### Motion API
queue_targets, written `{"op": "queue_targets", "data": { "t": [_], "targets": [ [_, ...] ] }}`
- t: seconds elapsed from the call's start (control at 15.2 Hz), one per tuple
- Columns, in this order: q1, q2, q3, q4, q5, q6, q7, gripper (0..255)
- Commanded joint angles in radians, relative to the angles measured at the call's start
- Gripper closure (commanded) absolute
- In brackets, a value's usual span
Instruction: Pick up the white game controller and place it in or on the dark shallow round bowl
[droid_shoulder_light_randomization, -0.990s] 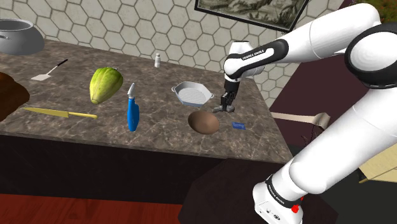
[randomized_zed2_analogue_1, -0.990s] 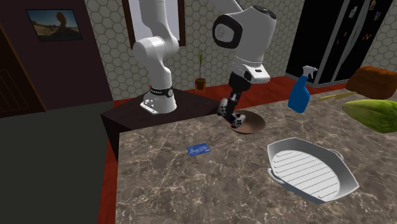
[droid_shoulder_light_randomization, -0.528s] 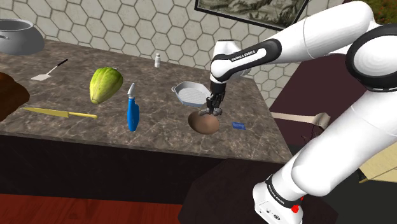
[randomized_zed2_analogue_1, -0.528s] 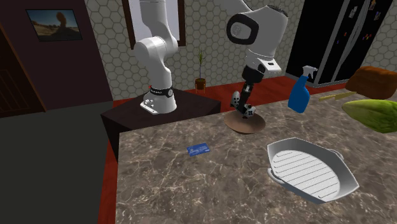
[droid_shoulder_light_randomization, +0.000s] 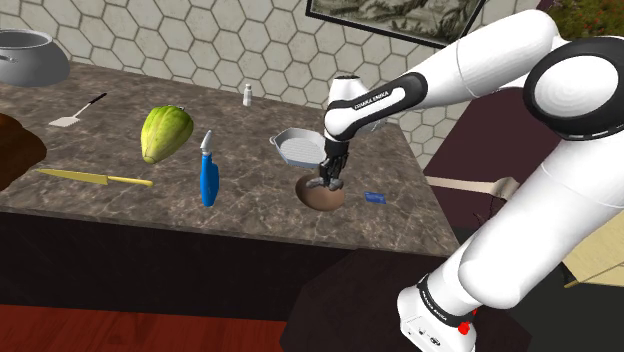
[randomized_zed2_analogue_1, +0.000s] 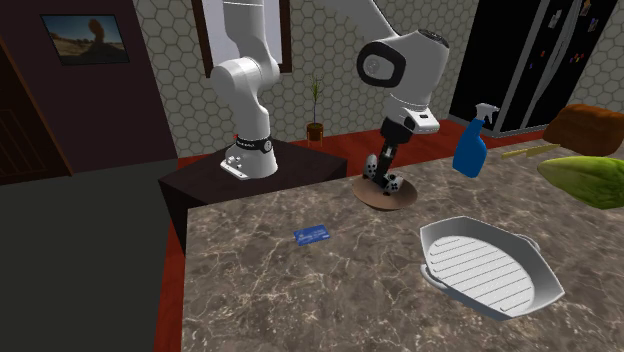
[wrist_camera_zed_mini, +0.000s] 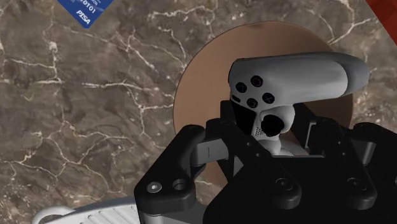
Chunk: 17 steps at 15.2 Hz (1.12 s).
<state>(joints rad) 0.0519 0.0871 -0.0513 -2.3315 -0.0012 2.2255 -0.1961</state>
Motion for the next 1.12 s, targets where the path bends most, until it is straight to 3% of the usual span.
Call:
{"op": "queue_targets", "data": {
  "t": [0.0,0.26,0.79,0.86,1.06],
  "targets": [
    [-0.001,0.02,0.0,-0.008,0.001,0.029,-0.002,255],
    [-0.001,0.072,0.0,-0.018,0.005,0.091,-0.004,255],
    [-0.001,0.072,0.001,-0.018,0.005,0.091,-0.004,255],
    [-0.001,0.072,0.001,-0.018,0.005,0.091,-0.004,0],
    [-0.001,0.072,0.001,-0.018,0.005,0.09,-0.004,0]
  ]
}}
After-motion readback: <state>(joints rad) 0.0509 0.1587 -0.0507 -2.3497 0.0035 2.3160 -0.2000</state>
